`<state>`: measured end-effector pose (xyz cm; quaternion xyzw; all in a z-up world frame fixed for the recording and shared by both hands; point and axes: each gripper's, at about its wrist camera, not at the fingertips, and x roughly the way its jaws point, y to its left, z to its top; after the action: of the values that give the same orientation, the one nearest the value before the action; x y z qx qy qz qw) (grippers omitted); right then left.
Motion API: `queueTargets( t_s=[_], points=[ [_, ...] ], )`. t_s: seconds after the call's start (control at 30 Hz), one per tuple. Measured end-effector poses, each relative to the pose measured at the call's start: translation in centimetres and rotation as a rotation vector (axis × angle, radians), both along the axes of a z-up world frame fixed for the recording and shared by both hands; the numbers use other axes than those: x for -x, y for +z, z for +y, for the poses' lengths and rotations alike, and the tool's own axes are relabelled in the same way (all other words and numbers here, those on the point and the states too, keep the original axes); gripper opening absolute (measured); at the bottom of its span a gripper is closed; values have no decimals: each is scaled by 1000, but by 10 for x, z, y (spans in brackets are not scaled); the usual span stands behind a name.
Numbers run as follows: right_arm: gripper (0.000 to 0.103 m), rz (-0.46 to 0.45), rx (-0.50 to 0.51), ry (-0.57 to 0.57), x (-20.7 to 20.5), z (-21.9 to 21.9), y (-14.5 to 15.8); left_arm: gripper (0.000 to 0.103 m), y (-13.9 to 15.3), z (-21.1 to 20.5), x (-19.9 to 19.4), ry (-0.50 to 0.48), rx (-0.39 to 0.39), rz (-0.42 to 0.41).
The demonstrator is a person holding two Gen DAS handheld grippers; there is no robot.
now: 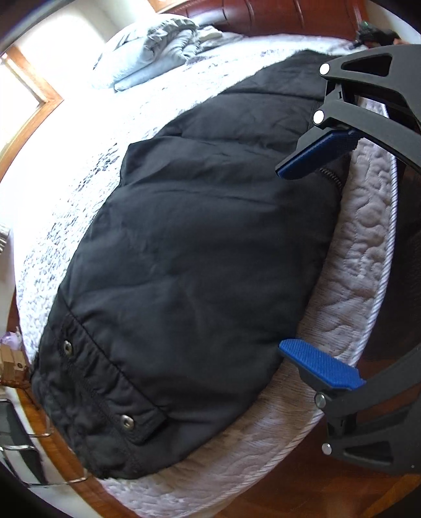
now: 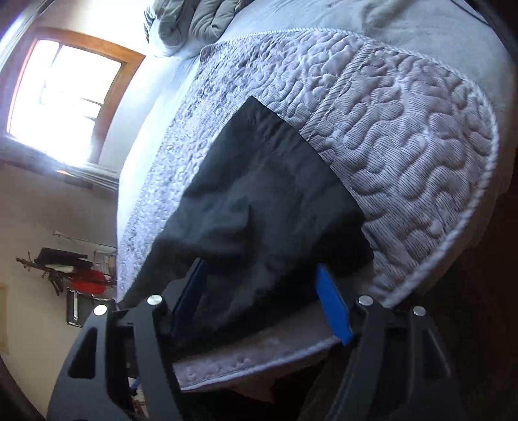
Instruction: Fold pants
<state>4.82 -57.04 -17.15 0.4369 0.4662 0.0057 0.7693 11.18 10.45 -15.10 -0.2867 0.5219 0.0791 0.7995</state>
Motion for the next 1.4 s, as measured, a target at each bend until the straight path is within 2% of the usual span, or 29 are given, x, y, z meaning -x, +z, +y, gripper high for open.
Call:
queueTargets(
  t_s=[0.13,0.23,0.43,0.6,0.63,0.73,0.8,0.9,1.03,1.1,1.13,1.17,1.23,1.33,1.4],
  points=[
    [71,6,-118,-16,22,-4,-4,99,-3,15,20,88,105,20],
    [71,23,-147,-20,25,-1,-6,99,-8,30,38,173,164,25],
    [74,64,-203,-86,9,-4,-27,99,-17,54,51,251,222,28],
    [74,46,-267,-117,-8,-4,-33,99,-28,70,46,296,279,25],
    [72,48,-258,-110,-12,-5,-34,99,-30,72,43,300,291,17],
    [47,51,-234,-96,-20,-6,-29,99,-32,76,36,306,300,9],
    [21,61,-209,-81,-32,-6,-24,99,-34,78,30,304,303,7],
    [13,47,-183,-52,-43,-5,-15,99,-39,81,24,338,308,18],
    [11,6,-142,-9,-60,-6,4,99,-39,83,25,372,310,-20],
    [11,-17,-141,-8,-65,-12,13,91,-36,82,26,357,288,-49],
    [11,-26,-130,-7,-70,-15,17,84,-32,80,24,341,255,-56],
    [11,-34,-112,-5,-74,-19,23,82,-28,77,21,329,226,-56],
    [11,-48,-91,-14,-82,-30,33,70,-25,74,15,297,246,-90],
    [11,-55,-58,-43,-81,-48,42,63,-28,61,2,251,279,-95],
    [11,-51,-22,-58,-79,-60,44,55,-29,52,-8,212,268,-98]
  ],
)
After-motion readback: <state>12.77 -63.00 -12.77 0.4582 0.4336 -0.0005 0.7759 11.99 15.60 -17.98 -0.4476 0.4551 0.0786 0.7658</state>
